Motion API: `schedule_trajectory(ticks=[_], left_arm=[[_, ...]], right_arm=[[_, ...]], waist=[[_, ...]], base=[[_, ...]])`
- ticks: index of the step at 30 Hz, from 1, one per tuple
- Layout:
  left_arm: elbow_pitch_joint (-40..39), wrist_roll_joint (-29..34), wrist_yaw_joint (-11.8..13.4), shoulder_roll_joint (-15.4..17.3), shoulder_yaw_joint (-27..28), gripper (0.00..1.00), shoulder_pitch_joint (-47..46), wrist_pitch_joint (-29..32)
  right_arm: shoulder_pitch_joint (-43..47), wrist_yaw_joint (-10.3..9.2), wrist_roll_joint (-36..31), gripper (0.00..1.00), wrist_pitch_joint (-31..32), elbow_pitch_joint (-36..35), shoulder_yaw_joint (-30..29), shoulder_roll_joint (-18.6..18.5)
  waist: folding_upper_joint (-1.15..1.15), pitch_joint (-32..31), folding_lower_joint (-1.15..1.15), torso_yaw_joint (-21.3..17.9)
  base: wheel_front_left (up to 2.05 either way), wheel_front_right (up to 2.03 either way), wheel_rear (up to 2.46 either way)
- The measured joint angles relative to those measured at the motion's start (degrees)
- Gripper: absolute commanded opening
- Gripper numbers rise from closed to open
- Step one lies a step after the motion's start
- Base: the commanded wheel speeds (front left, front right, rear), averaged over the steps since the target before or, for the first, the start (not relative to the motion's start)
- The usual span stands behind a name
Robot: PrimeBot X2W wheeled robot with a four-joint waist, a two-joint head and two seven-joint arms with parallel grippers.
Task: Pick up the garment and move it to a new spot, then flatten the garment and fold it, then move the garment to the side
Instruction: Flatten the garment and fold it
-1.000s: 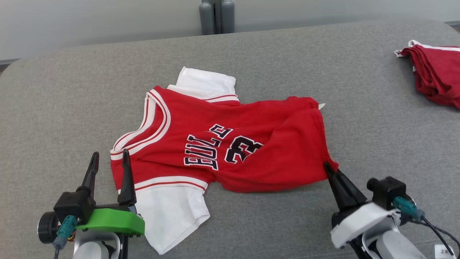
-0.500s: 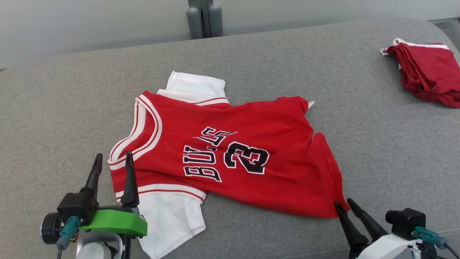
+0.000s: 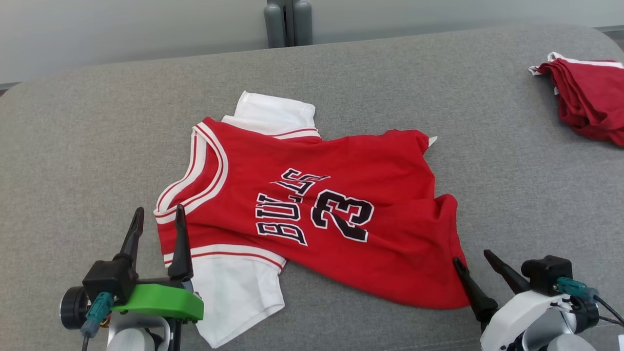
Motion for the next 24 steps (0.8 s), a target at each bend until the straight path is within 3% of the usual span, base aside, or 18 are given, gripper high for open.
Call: schedule_trajectory(ticks=[6, 7, 8, 16, 24], left_arm=[[0.1, 0.0, 0.0, 0.0, -0.7, 1.0, -0.4, 0.0], [0.2, 0.0, 0.0, 0.0, -0.9, 1.0, -0.6, 0.0], [0.2, 0.0, 0.0, 0.0, -1.1, 1.0, -0.8, 0.0], [0.4, 0.0, 0.2, 0.0, -1.2, 1.0, -0.8, 0.0], [0.2, -0.3, 0.7, 0.0, -0.8, 1.0, 0.0, 0.0]], right_arm=[[-5.8, 0.0, 2.2, 0.97, -1.1, 6.8, 4.6, -0.6], [-6.6, -0.01, 2.8, 0.44, -1.2, 7.9, 5.6, -0.7], [-7.3, 0.0, 3.6, 0.0, -1.5, 8.8, 6.5, -0.7], [-8.9, 0.0, 6.6, 0.0, -7.7, 11.9, 10.1, -2.4], [-5.6, 0.0, 7.0, 0.0, -11.7, 3.0, 9.6, -4.1]], waist=[[0.0, 0.9, 0.0, 0.6], [0.0, 1.1, 0.0, 0.8], [0.0, 1.2, 0.0, 1.0], [0.0, 0.7, 0.0, 1.4], [0.0, -0.1, 0.0, 0.3]], base=[[0.0, 0.0, 0.0], [0.0, 0.0, 0.0], [0.0, 0.0, 0.0], [0.0, 0.0, 0.0], [0.0, 0.0, 0.0]])
